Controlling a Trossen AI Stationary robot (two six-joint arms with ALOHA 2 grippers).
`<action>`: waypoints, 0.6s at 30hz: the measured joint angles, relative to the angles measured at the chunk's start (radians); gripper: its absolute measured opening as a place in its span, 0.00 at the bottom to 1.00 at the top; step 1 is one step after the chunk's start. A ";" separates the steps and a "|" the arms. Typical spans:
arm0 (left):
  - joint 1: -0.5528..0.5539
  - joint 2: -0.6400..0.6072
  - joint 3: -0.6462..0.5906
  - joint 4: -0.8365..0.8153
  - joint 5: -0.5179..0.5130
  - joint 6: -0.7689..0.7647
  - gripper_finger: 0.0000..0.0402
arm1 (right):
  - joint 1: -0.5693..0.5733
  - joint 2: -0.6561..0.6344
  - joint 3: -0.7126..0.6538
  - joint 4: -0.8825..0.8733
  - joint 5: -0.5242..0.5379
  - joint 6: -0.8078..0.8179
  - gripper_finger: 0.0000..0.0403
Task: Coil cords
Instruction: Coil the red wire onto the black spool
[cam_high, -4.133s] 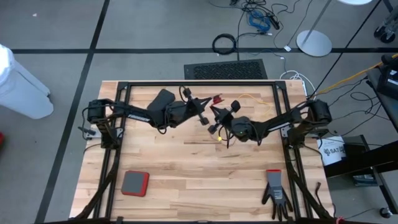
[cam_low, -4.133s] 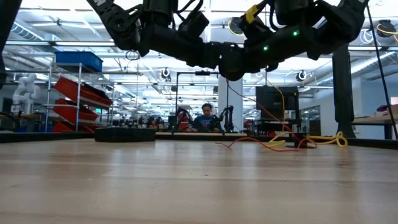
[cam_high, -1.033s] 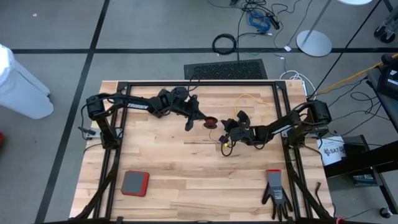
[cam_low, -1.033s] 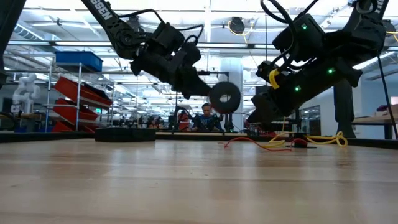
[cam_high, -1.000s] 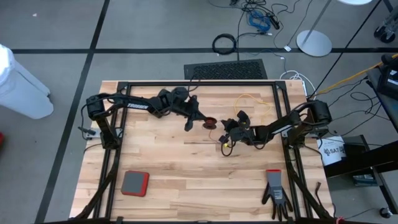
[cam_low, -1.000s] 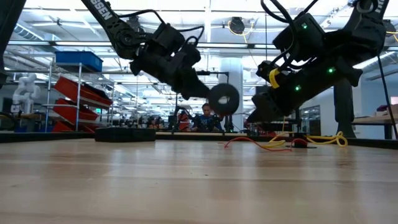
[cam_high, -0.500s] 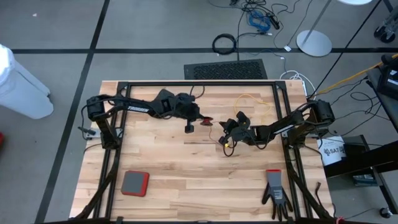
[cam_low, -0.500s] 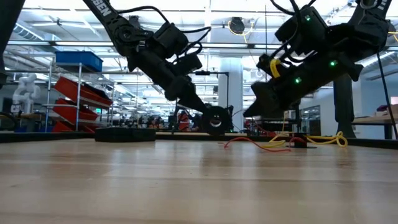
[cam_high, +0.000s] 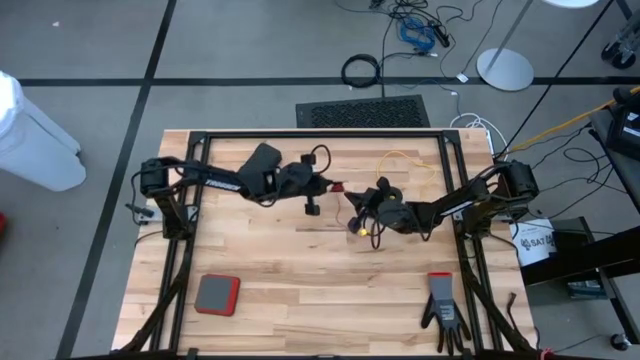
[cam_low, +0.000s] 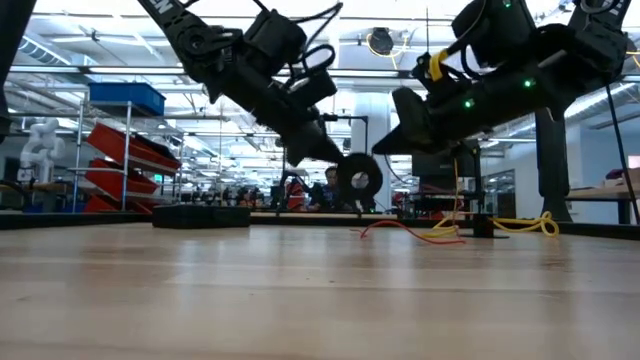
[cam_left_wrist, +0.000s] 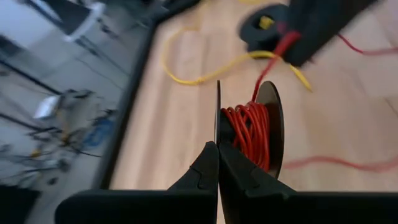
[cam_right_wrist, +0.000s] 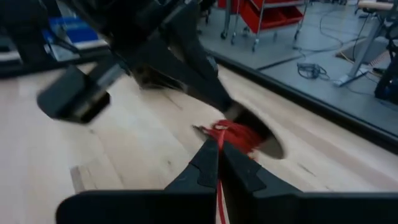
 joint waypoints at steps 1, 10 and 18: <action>-0.006 0.000 0.000 0.021 -0.028 -0.003 0.00 | 0.000 0.000 0.000 0.014 0.000 -0.003 0.00; -0.040 0.002 0.000 0.224 -0.153 -0.065 0.00 | -0.009 0.000 0.000 0.148 0.057 -0.071 0.00; -0.063 0.076 0.001 0.366 -0.177 -0.110 0.00 | -0.009 0.000 0.003 0.222 0.059 -0.116 0.00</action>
